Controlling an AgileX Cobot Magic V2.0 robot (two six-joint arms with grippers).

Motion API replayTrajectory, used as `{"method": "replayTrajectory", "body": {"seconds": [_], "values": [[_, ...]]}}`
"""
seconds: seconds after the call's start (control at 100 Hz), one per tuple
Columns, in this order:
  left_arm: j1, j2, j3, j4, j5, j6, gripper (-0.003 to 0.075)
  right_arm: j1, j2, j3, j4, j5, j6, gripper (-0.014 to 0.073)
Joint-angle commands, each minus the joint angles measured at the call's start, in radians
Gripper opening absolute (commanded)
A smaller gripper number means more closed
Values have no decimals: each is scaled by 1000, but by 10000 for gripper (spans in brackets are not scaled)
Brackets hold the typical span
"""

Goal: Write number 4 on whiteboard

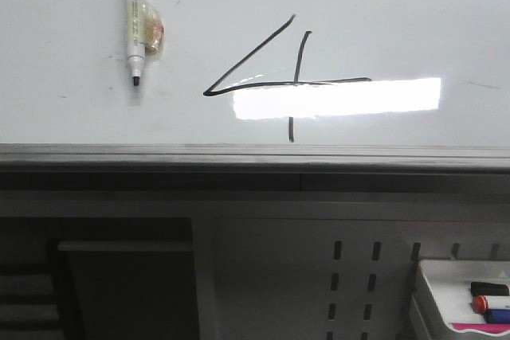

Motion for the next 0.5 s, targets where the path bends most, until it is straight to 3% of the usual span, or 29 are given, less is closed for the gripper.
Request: {"method": "replayTrajectory", "body": {"seconds": [0.0, 0.07, 0.13, 0.29, 0.4, 0.49], "values": [[3, -16, 3, 8, -95, 1, -20, -5, 2, -27, 1, -50, -2, -64], [16, -39, 44, 51, -127, -3, -20, -5, 2, -27, 1, -50, -2, -64], [35, -60, 90, 224, -130, -61, -20, -5, 2, -27, 1, -50, -2, -64], [135, -101, 204, 842, -156, -575, -20, -5, 2, -27, 1, -50, -2, -64], [257, -132, 266, 1026, -138, -850, -20, -5, 2, -27, 1, -50, -2, -64], [357, -165, 287, 1134, -74, -954, -20, -5, 2, -27, 1, -50, -2, -64]]}}
